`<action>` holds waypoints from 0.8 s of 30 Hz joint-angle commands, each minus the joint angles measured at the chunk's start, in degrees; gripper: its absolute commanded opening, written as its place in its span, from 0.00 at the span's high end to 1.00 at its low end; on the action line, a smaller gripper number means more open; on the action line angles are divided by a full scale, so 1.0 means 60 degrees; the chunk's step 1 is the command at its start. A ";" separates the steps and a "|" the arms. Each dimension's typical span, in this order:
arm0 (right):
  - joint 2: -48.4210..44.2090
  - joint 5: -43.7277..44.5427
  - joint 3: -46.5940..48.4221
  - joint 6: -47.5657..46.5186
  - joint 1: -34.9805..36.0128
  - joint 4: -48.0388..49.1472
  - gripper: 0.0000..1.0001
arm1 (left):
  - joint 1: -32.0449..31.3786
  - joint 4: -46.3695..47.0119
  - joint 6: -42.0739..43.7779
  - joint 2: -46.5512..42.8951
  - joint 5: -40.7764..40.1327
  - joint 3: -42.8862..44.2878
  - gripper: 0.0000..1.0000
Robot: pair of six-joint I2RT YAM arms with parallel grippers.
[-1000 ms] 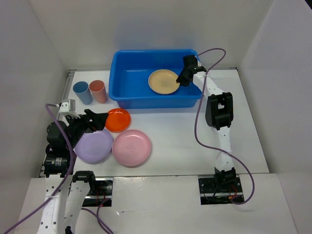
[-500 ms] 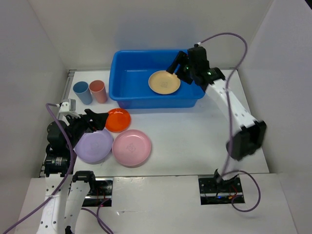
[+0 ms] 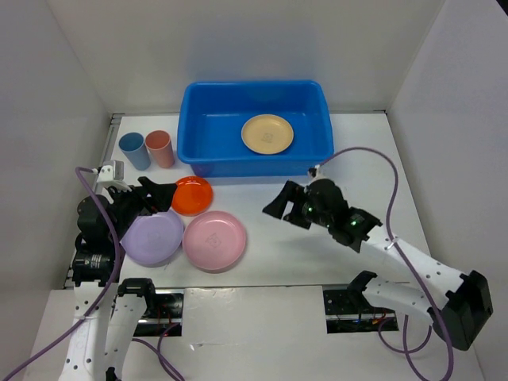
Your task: Place the mixed dishes into the plastic bin
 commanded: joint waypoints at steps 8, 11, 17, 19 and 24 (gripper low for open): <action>0.1940 -0.0619 -0.2391 0.1139 0.1033 0.4030 0.10 | 0.0048 0.0357 -0.0027 -0.0020 0.0178 -0.0061 0.00; 0.3507 -0.0636 -0.1940 0.1227 0.1442 0.4678 0.11 | 0.0048 0.0357 -0.0027 -0.0020 0.0178 -0.0062 0.00; 0.6160 -0.0269 -0.1321 0.1723 0.2423 0.6007 0.17 | 0.0048 0.0357 -0.0115 -0.0020 0.0090 -0.0062 0.00; 0.6703 -0.0064 -0.1321 0.1915 0.2629 0.6200 0.17 | 0.0048 0.0357 -0.0115 -0.0020 0.0090 -0.0062 0.00; 0.7378 0.0257 -0.1234 0.2355 0.3054 0.6553 0.35 | 0.0048 0.0357 -0.0115 -0.0020 0.0090 -0.0062 0.00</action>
